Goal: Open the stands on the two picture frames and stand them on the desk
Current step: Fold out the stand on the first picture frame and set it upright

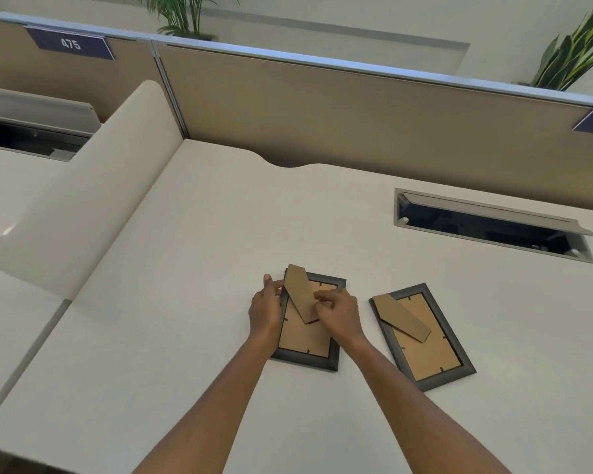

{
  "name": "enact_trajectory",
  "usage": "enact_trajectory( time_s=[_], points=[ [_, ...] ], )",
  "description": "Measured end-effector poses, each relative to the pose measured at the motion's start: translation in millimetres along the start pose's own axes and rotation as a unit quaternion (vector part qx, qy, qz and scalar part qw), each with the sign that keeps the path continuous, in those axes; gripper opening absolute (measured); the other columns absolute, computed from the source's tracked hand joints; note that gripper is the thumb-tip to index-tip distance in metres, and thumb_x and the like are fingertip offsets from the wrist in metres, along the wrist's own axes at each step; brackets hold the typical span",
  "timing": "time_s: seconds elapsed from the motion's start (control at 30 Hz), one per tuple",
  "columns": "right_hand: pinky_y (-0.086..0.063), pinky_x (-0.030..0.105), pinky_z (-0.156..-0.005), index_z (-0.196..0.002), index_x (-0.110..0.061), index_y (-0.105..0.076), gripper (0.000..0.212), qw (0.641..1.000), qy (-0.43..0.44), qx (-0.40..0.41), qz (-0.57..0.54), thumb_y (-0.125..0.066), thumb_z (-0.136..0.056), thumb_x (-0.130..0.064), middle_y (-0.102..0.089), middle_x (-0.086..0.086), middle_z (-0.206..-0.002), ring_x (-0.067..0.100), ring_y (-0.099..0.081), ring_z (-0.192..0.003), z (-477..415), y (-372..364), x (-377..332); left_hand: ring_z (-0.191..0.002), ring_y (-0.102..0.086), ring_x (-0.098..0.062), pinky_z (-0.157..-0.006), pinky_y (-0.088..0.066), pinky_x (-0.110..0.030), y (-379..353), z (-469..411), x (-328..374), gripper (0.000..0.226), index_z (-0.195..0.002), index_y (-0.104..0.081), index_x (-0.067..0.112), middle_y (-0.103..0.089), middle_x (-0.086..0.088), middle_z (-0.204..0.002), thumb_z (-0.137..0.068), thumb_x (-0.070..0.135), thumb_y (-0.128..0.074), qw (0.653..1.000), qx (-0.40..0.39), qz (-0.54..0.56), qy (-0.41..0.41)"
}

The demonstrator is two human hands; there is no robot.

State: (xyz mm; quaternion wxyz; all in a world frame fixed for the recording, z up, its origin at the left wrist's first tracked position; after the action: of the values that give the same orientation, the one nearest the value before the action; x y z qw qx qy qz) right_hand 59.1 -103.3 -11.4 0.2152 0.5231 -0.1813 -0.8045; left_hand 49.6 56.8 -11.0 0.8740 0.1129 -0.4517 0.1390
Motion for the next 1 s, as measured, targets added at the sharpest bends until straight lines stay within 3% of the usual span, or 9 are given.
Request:
enact_trajectory(
  time_s=[0.13,0.23,0.3,0.43,0.57,0.67,0.73,0.83,1.0],
  points=[
    [-0.055,0.037,-0.092,-0.101,-0.017,-0.077,0.021,0.997,-0.025,0.001,-0.078,-0.061,-0.087,-0.016,-0.064,0.002,-0.113,0.02,-0.06,-0.109,1.8,8.6,0.4,-0.091,-0.064,-0.023,-0.082,-0.048,-0.033,3.2,-1.6,-1.6,0.048,-0.085,-0.073,0.014,-0.074,-0.006,-0.094,-0.102,0.046,-0.043,0.994,-0.004,0.099,0.038],
    [-0.049,0.023,-0.07,-0.089,-0.013,-0.078,0.019,0.992,-0.042,-0.011,-0.115,-0.061,-0.085,-0.006,-0.066,0.003,-0.11,0.011,-0.061,-0.094,2.7,14.3,1.3,-0.086,-0.063,-0.021,-0.087,-0.046,-0.033,1.9,-0.3,-3.3,0.039,-0.075,-0.072,0.012,-0.072,-0.004,-0.083,-0.098,0.039,-0.056,0.991,-0.014,0.126,0.046],
    [-0.047,0.022,-0.071,-0.088,-0.013,-0.079,0.021,0.991,-0.042,-0.021,-0.124,-0.061,-0.083,-0.004,-0.067,0.003,-0.11,0.01,-0.061,-0.097,2.4,15.6,2.5,-0.088,-0.063,-0.021,-0.091,-0.046,-0.034,2.0,0.4,-4.2,0.033,-0.074,-0.073,0.011,-0.072,-0.006,-0.083,-0.094,0.035,-0.063,0.99,-0.018,0.13,0.05],
    [-0.05,0.025,-0.081,-0.093,-0.014,-0.079,0.02,0.988,-0.04,-0.008,-0.15,-0.063,-0.085,-0.006,-0.072,0.003,-0.107,0.016,-0.065,-0.103,5.4,17.7,4.7,-0.087,-0.065,-0.02,-0.081,-0.049,-0.03,5.1,5.1,-1.7,0.026,-0.079,-0.074,0.01,-0.073,-0.006,-0.086,-0.092,0.03,-0.066,0.989,-0.007,0.133,0.058],
    [-0.049,0.017,-0.082,-0.105,-0.013,-0.075,0.02,0.987,-0.022,0.104,-0.123,-0.061,-0.091,-0.007,-0.07,0.006,-0.111,0.003,-0.062,-0.092,16.9,28.3,12.2,-0.091,-0.065,-0.02,-0.083,-0.051,-0.032,13.0,4.3,-0.9,0.023,-0.085,-0.077,0.015,-0.074,-0.003,-0.095,-0.094,0.031,-0.063,0.991,0.002,0.119,0.055],
    [-0.047,0.016,-0.075,-0.119,-0.007,-0.07,0.03,0.985,-0.038,0.152,-0.068,-0.055,-0.093,-0.005,-0.07,0.009,-0.114,0.006,-0.061,-0.085,31.3,31.0,18.9,-0.09,-0.063,-0.018,-0.089,-0.052,-0.034,23.2,7.7,-2.6,0.017,-0.078,-0.071,0.029,-0.07,0.005,-0.089,-0.092,0.03,-0.062,0.999,0.042,-0.008,0.016],
    [-0.051,0.024,-0.083,-0.125,-0.003,-0.067,0.034,0.986,-0.055,0.152,-0.048,-0.053,-0.094,-0.005,-0.072,0.013,-0.117,0.017,-0.065,-0.095,40.1,27.8,23.0,-0.072,-0.055,-0.017,-0.076,-0.045,-0.031,23.2,13.7,-4.9,0.027,-0.068,-0.066,0.021,-0.062,0.003,-0.072,-0.093,0.023,-0.056,0.993,0.045,-0.111,0.001],
    [-0.052,0.029,-0.086,-0.124,-0.001,-0.067,0.035,0.986,-0.067,0.144,-0.045,-0.051,-0.093,-0.002,-0.074,0.016,-0.115,0.027,-0.067,-0.099,49.8,19.5,23.2,-0.062,-0.049,-0.021,-0.061,-0.037,-0.03,15.5,19.5,-8.0,0.032,-0.079,-0.068,-0.004,-0.06,-0.016,-0.067,-0.091,0.02,-0.05,0.981,0.023,-0.194,-0.018],
    [-0.049,0.023,-0.091,-0.131,-0.008,-0.066,0.041,0.968,-0.117,0.149,-0.166,-0.058,-0.091,-0.003,-0.071,0.009,-0.126,0.017,-0.063,-0.101,51.1,18.9,27.7,-0.066,-0.052,-0.024,-0.06,-0.036,-0.03,13.5,25.1,-4.4,0.028,-0.076,-0.07,0.003,-0.061,-0.007,-0.063,-0.088,0.015,-0.048,0.982,0.032,-0.185,-0.009]
  ],
)
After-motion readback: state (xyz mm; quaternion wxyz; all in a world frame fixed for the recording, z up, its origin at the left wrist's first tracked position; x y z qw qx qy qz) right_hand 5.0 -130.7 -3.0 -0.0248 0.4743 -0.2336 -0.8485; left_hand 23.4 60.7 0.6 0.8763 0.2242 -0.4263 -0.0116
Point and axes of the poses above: each hand's wrist, its own z-axis away from the middle knuckle, its own y-axis out of the back of the hand, x = y × z, the point moved 4 cm from there along -z, towards the middle knuckle
